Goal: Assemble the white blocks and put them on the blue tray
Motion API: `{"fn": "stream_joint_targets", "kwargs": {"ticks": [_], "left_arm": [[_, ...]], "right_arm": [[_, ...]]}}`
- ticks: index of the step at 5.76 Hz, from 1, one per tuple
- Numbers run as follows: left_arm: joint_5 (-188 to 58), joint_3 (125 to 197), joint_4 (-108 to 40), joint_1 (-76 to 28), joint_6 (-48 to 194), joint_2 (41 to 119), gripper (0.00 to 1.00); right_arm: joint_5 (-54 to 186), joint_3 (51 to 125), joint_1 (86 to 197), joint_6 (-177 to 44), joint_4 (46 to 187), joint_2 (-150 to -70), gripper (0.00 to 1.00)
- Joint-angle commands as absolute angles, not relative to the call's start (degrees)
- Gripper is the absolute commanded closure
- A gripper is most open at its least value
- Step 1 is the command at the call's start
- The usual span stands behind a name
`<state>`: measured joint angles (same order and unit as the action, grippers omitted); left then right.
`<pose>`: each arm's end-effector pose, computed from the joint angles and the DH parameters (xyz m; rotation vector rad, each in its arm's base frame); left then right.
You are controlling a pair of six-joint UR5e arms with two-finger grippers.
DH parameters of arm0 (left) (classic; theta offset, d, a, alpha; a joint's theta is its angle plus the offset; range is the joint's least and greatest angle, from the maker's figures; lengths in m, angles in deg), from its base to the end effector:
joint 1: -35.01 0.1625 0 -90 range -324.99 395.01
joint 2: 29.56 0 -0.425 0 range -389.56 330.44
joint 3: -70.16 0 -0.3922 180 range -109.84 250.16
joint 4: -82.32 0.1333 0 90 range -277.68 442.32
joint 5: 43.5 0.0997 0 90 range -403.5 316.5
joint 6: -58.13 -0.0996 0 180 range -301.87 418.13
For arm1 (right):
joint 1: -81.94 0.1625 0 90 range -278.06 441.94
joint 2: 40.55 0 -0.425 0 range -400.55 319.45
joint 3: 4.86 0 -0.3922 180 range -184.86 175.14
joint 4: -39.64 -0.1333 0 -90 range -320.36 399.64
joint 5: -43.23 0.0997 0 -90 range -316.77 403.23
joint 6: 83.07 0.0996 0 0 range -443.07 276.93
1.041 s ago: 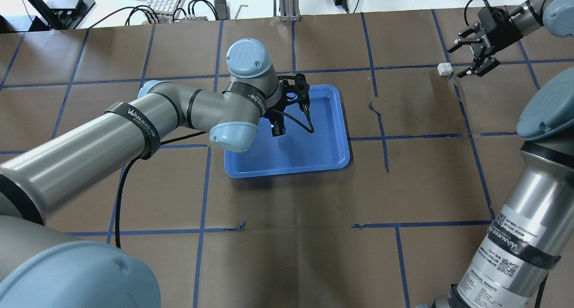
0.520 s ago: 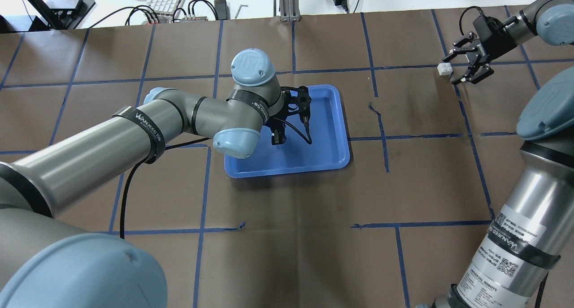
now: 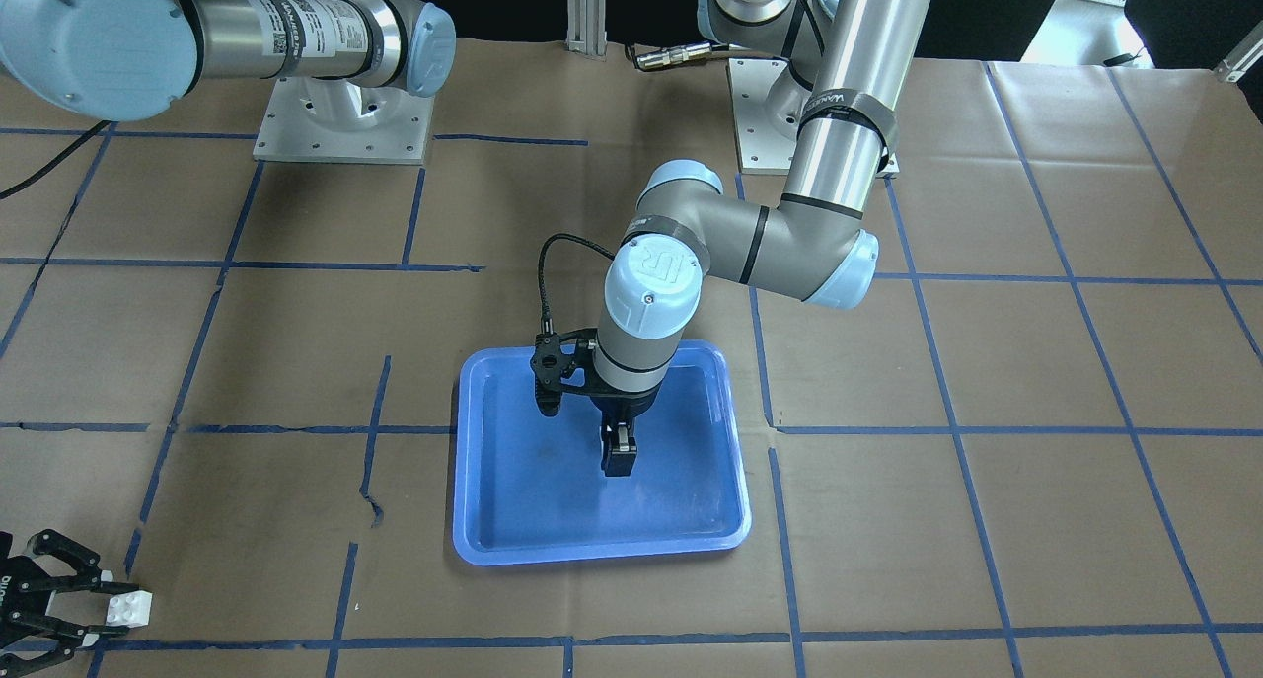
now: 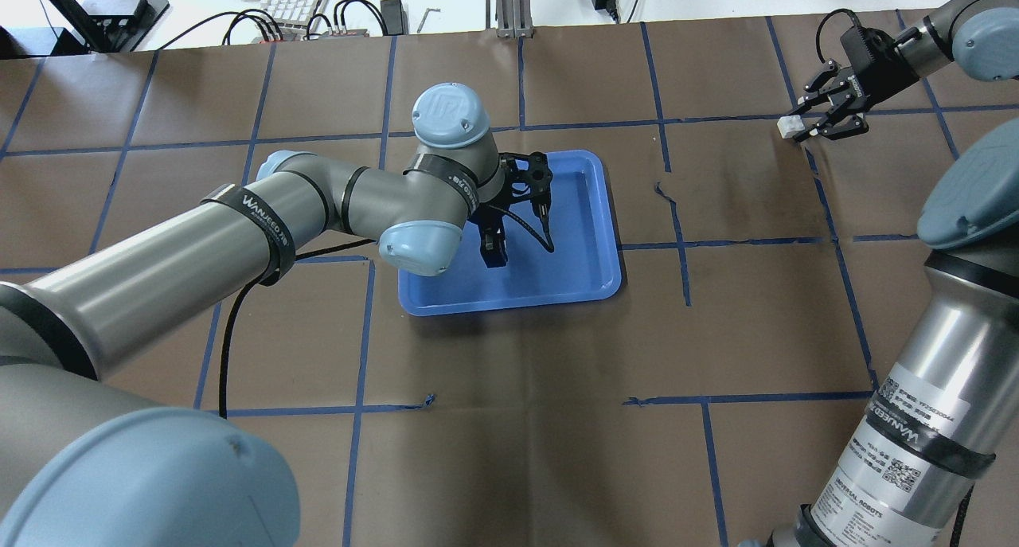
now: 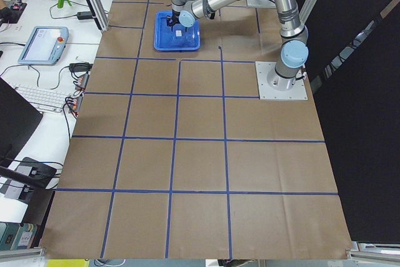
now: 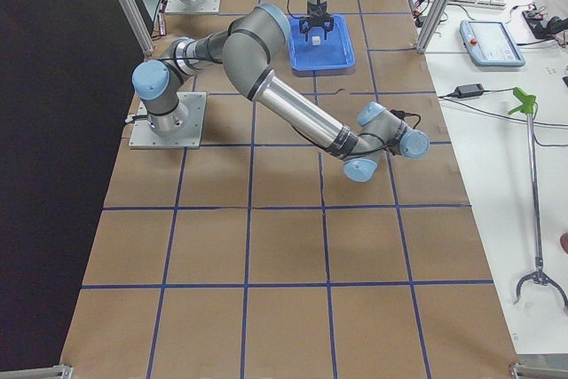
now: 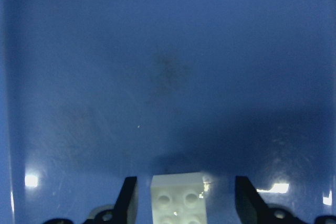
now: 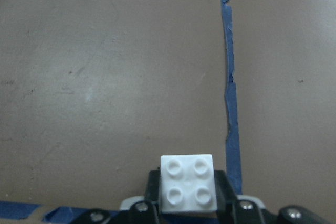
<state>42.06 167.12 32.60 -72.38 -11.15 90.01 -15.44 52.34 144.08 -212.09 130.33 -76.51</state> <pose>-0.3231 -0.5599 0.2061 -2.1284 -2.2501 0.1437 -0.1976 -0.7699 0.1553 -1.9381 1.7654 -0.6242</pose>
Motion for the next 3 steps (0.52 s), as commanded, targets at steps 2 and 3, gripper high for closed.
{"fn": "stream_joint_targets", "kwargs": {"ticks": [2, 3], "left_arm": [[42.5, 159.0, 6.0, -69.9, -6.2, 77.7, 0.02], [42.6, 159.1, -3.5, -66.5, -3.0, 69.8, 0.01]], "right_arm": [[-15.4, 52.0, 144.2, -211.2, 130.4, -78.9, 0.78], [-15.5, 52.4, 144.9, -210.4, 128.4, -82.3, 0.78]]}}
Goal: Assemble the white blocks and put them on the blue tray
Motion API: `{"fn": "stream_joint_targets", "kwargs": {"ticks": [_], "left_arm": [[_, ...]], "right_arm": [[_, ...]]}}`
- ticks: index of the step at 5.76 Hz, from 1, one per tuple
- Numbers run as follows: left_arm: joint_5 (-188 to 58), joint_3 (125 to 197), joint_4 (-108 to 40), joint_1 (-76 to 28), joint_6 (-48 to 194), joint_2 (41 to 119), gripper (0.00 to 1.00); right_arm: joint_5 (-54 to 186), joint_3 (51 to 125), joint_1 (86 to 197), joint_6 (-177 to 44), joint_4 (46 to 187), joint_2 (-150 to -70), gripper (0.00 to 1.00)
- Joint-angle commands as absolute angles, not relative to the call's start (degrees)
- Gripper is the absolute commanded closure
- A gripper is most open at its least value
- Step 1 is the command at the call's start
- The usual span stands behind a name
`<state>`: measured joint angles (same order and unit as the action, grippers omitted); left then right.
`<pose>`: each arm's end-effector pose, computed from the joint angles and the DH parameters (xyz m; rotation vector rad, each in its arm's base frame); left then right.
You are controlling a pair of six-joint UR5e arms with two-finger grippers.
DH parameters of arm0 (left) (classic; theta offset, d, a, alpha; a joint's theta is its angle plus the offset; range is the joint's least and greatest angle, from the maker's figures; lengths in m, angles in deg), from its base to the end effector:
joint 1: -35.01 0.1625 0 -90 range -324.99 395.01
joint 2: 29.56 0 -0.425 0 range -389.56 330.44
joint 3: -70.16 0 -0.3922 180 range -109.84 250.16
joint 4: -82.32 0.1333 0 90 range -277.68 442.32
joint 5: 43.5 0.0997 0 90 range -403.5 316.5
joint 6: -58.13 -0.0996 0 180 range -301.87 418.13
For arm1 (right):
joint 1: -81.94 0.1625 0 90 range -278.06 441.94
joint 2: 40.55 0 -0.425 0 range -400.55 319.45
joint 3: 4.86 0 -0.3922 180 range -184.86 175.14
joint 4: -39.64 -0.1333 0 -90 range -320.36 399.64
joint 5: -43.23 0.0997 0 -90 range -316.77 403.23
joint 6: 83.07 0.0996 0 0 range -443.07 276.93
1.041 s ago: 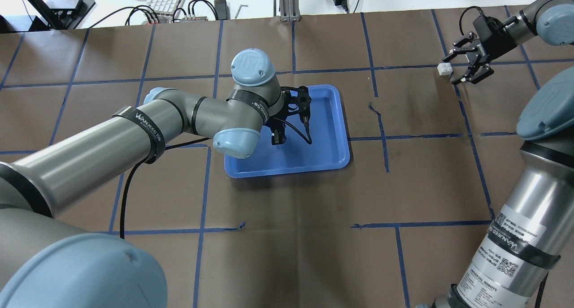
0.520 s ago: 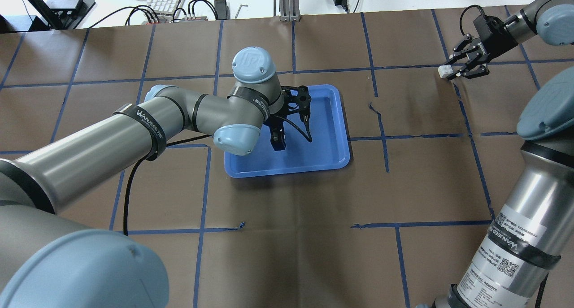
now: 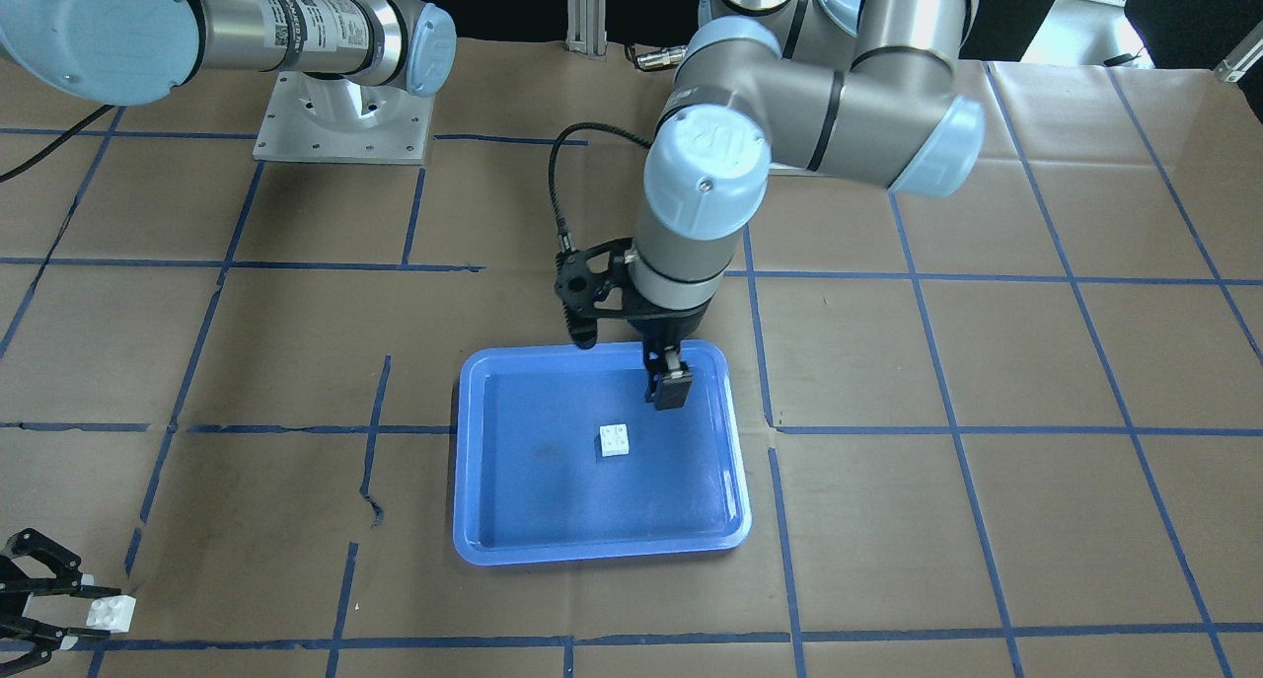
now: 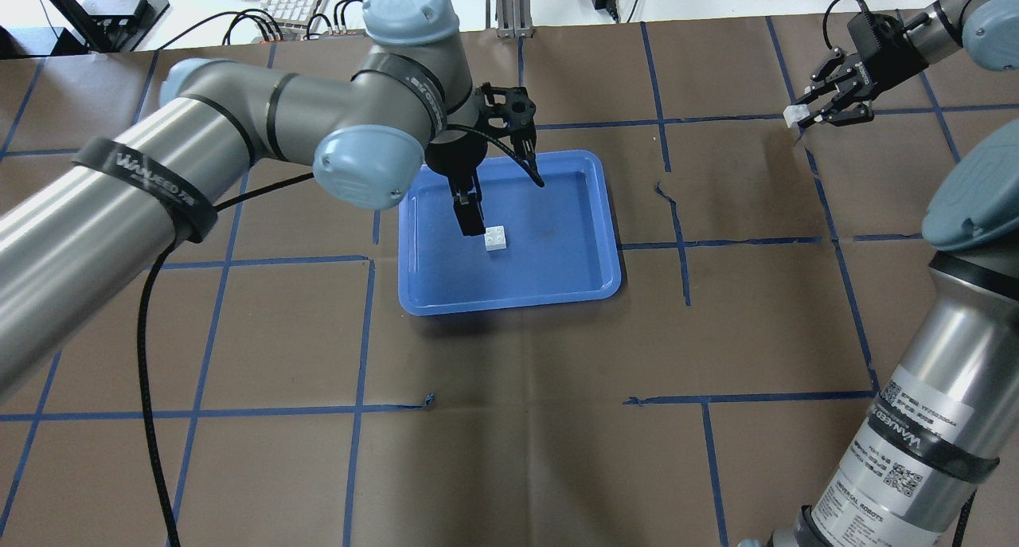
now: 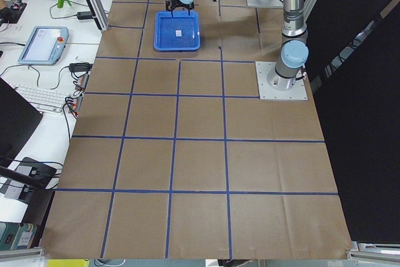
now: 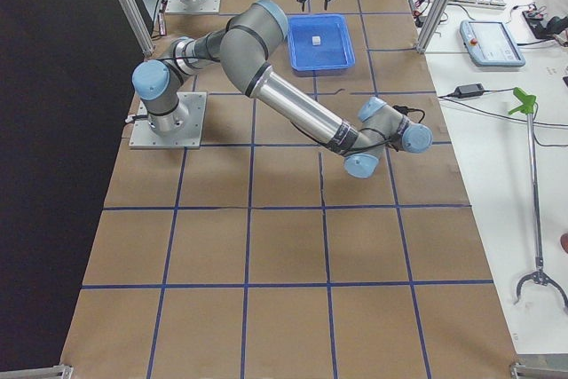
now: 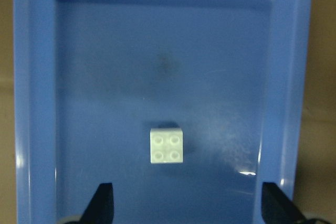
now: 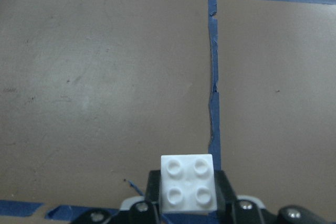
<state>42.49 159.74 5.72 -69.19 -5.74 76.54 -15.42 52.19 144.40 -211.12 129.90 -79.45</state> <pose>-0.2810 -0.5387 0.3616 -1.9264 -2.3793 -0.0103 -0.1929 -0.7703 0.1956 -1.9663 1.7875 -0.6398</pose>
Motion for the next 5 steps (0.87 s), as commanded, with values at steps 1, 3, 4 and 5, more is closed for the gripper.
{"fn": "stream_joint_targets", "kwargs": {"ticks": [1, 3, 4, 5], "left_arm": [[42.9, 159.8, -9.4, -65.7, 2.4, 63.2, 0.01], [43.1, 159.5, -14.6, -63.2, 12.0, 57.8, 0.01], [47.6, 159.6, -14.4, -63.1, 25.6, 57.2, 0.01], [47.9, 159.2, -12.4, -61.2, 41.9, 57.2, 0.01]], "right_arm": [[-15.5, 53.0, 145.7, -209.1, 121.8, -85.5, 0.77], [-15.5, 59.6, 147.8, -209.2, 119.6, -92.5, 0.77], [-15.1, 67.0, 149.8, -208.6, 120.1, -98.0, 0.77], [-13.1, 73.9, 151.7, -204.1, 122.4, -103.3, 0.76]]}}
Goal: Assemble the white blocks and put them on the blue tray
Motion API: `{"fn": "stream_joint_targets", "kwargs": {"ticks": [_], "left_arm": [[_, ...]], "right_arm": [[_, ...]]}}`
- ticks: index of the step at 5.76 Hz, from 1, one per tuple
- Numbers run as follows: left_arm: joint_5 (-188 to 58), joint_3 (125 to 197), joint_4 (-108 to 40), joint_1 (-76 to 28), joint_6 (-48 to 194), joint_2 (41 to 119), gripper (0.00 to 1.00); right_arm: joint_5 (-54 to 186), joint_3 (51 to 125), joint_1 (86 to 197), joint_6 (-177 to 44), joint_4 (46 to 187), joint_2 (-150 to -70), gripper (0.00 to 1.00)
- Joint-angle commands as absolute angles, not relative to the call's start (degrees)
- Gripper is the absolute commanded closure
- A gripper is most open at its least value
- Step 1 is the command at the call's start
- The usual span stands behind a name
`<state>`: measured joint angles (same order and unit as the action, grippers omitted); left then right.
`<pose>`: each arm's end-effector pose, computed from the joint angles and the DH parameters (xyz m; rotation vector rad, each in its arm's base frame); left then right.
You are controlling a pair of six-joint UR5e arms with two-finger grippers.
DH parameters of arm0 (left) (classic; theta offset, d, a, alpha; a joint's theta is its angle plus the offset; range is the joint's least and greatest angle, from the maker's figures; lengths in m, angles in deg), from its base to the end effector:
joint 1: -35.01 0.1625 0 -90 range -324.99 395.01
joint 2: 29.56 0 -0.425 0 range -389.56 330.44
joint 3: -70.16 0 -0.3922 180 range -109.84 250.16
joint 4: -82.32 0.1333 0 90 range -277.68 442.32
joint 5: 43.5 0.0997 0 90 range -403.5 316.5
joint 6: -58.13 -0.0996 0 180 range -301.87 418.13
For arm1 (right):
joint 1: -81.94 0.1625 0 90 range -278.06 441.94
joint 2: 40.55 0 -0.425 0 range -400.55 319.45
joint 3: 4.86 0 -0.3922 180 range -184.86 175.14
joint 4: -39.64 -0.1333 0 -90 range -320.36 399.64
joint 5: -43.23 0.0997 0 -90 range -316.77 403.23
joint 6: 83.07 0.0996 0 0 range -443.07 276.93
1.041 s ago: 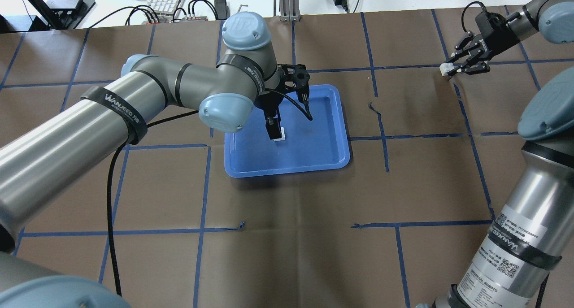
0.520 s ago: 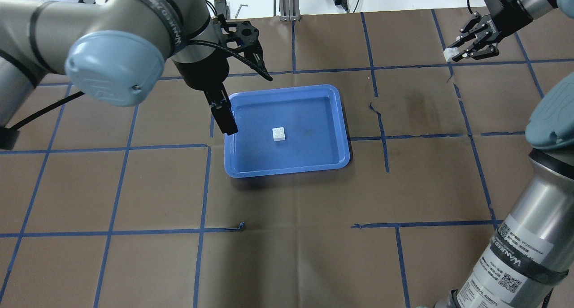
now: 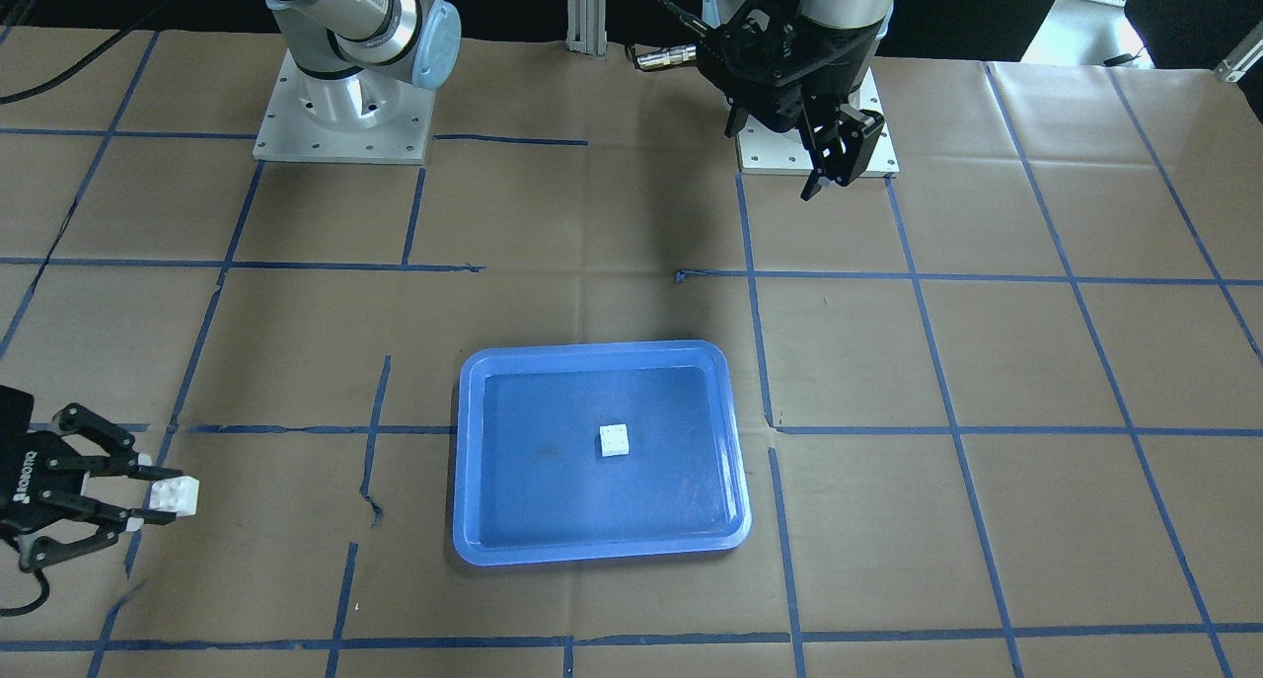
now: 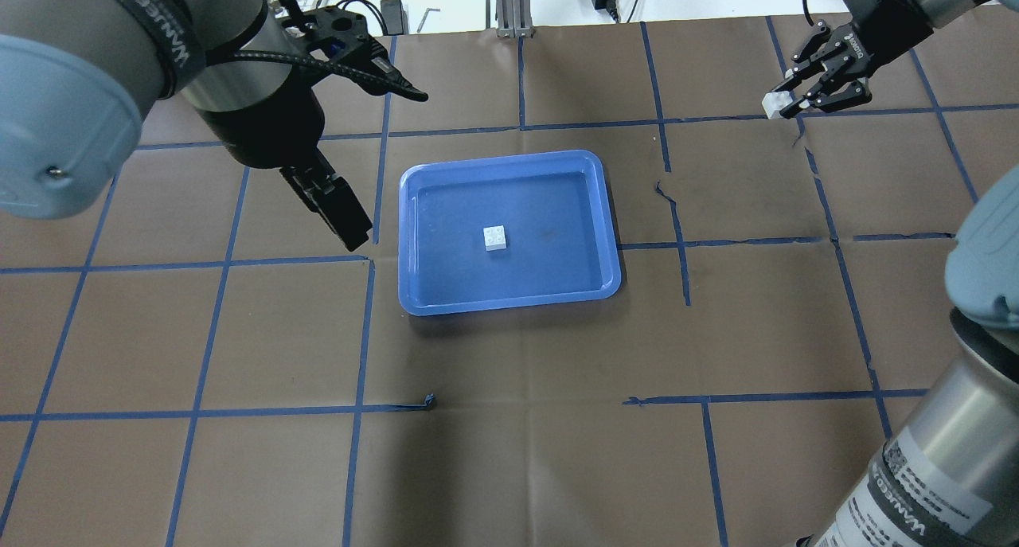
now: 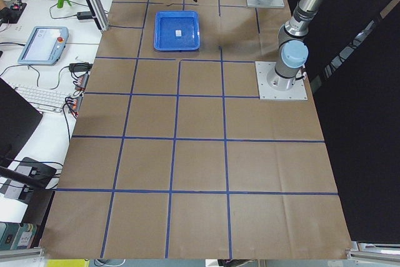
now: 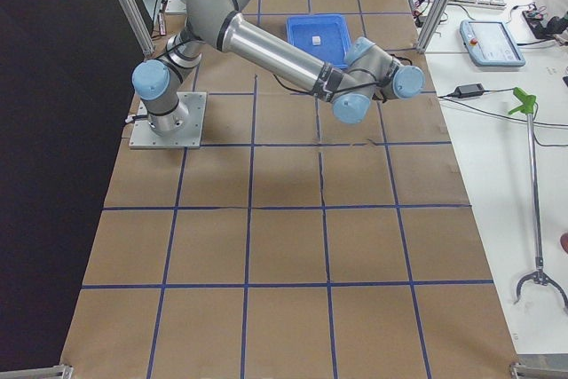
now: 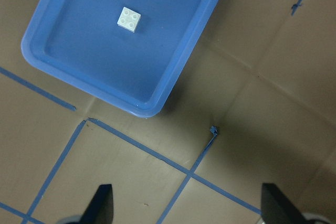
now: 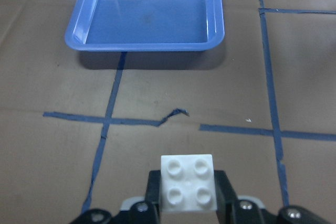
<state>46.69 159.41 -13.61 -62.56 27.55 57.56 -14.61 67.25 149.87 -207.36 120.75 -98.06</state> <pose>-0.1932 -0.4441 0.5083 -1.0250 -2.9640 -0.0627 -0.0774 -0.6869 0.3050 -1.8820 1.7137 -0.5482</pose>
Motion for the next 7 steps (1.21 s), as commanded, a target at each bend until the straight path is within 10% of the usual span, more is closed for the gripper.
{"fn": "stream_joint_targets", "kwargs": {"ticks": [1, 7], "left_arm": [[47.6, 158.9, -8.5, -58.6, 50.8, 57.2, 0.01], [46.1, 155.0, -8.5, -56.0, 58.3, 60.6, 0.00]], "right_arm": [[-9.8, 80.5, 154.2, -200.6, 128.6, -106.3, 0.76], [-7.0, 103.7, 174.6, -167.5, 182.3, -103.4, 0.72]]}}
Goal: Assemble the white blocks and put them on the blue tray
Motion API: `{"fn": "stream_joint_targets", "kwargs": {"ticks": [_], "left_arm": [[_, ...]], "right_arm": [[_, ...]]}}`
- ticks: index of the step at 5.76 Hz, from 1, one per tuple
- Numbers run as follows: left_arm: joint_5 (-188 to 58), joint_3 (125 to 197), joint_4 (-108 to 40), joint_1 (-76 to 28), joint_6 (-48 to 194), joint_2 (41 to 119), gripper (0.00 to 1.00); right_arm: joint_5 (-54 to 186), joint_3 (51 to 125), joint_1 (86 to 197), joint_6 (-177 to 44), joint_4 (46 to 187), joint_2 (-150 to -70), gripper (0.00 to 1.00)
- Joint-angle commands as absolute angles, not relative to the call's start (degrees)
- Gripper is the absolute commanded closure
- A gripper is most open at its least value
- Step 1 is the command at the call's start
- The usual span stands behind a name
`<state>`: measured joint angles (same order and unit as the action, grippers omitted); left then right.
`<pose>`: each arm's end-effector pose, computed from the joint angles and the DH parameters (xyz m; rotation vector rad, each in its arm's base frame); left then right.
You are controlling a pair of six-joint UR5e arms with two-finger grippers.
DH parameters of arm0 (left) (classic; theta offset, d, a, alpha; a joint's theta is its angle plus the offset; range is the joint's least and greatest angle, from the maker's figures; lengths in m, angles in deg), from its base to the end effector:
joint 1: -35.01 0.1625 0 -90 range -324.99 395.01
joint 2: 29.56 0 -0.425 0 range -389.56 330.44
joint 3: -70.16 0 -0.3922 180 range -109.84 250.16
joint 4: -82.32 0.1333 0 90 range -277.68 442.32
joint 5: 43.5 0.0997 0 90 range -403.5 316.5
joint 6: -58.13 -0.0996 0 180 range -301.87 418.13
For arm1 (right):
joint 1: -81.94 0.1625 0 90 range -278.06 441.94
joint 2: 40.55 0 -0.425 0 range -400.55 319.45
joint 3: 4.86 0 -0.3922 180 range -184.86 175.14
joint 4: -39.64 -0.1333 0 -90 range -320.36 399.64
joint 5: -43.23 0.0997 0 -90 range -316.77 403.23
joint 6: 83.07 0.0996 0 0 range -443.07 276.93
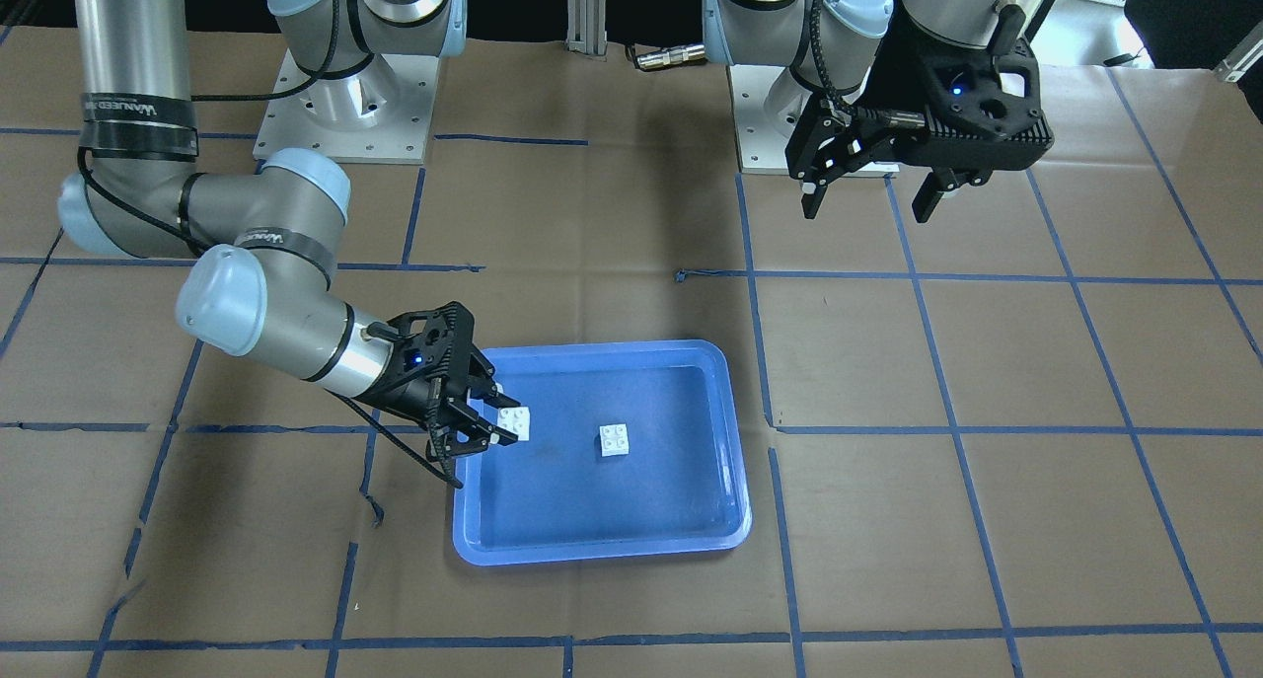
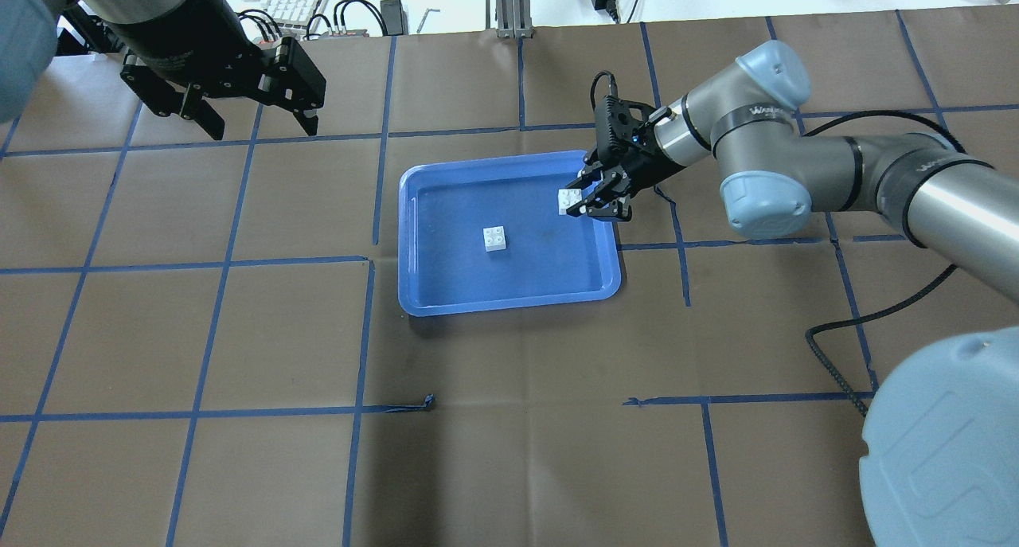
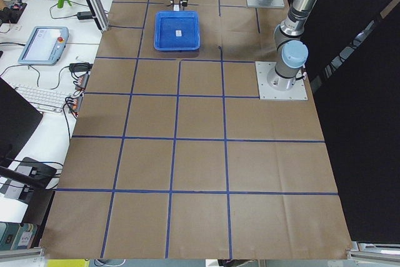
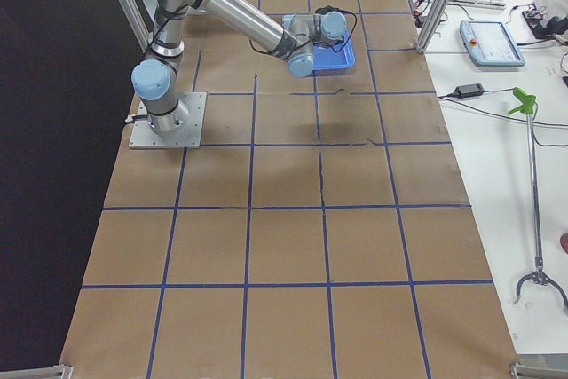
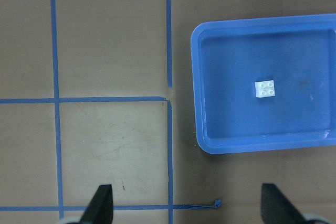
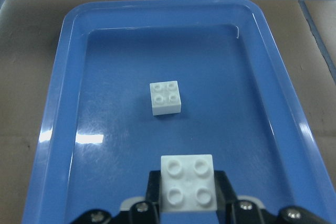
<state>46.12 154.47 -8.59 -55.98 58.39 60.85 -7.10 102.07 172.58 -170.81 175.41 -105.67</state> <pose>-0.1426 -0.4982 0.5319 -0.0203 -3.1318 0.1194 0.2033 -0.5737 0.2170 -1.8323 1.8385 -0.7101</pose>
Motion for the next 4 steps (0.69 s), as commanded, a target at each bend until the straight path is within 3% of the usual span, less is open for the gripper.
{"fn": "stream_joint_targets", "kwargs": {"ticks": [1, 4], "left_arm": [[46.1, 155.0, -8.5, -56.0, 58.3, 60.5, 0.00], [46.1, 155.1, -8.6, -56.0, 58.3, 60.3, 0.00]], "right_arm": [[-7.0, 103.6, 175.4, -167.4, 184.7, -100.7, 0.72], [-7.0, 103.6, 177.5, -163.7, 190.1, -97.8, 0.72]]}}
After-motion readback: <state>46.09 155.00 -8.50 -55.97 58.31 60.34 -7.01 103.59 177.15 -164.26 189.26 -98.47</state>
